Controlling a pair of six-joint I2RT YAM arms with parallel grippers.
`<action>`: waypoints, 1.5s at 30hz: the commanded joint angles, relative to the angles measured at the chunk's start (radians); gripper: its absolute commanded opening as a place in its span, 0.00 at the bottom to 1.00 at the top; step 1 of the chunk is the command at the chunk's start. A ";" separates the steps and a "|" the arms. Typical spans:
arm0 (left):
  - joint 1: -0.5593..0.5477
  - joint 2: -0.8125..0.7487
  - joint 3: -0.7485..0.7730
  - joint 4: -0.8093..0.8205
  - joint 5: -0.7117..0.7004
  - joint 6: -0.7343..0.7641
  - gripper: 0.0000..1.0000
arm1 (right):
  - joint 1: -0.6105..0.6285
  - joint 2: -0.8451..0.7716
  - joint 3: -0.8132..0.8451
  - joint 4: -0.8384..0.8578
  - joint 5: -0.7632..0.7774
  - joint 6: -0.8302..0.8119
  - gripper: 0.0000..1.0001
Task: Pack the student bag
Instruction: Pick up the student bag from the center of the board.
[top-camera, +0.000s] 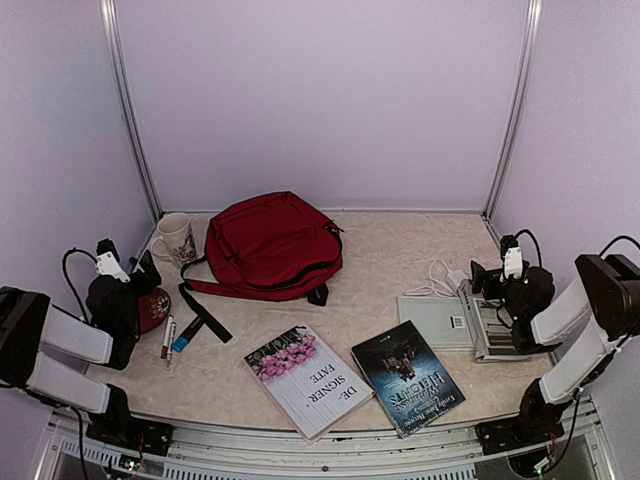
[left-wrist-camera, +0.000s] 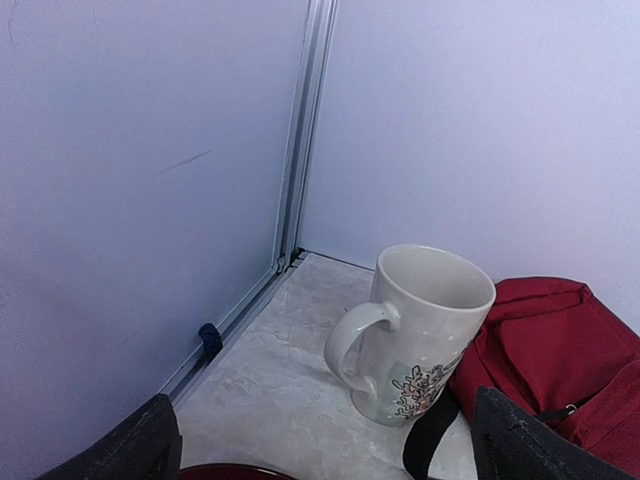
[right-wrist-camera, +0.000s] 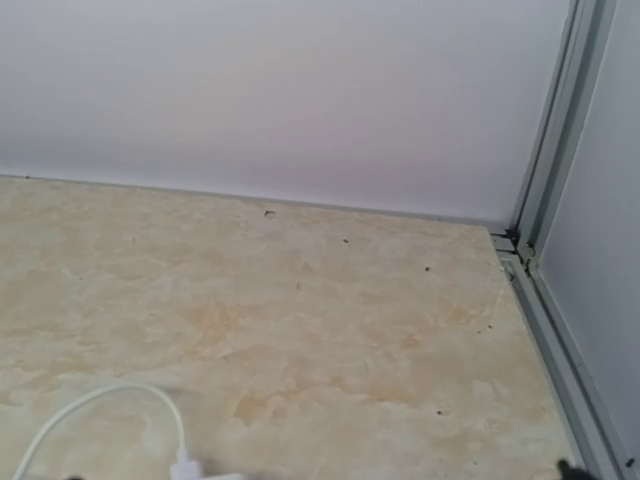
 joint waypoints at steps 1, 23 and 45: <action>-0.011 -0.057 -0.018 0.015 0.000 0.012 0.98 | 0.008 0.009 0.009 0.029 0.004 -0.004 1.00; -0.603 0.447 1.071 -1.157 0.469 0.434 0.99 | 0.078 -0.413 0.305 -0.651 -0.369 0.241 1.00; -0.630 0.712 1.365 -1.161 0.282 0.561 0.00 | 0.320 -0.445 0.378 -0.859 -0.394 0.241 1.00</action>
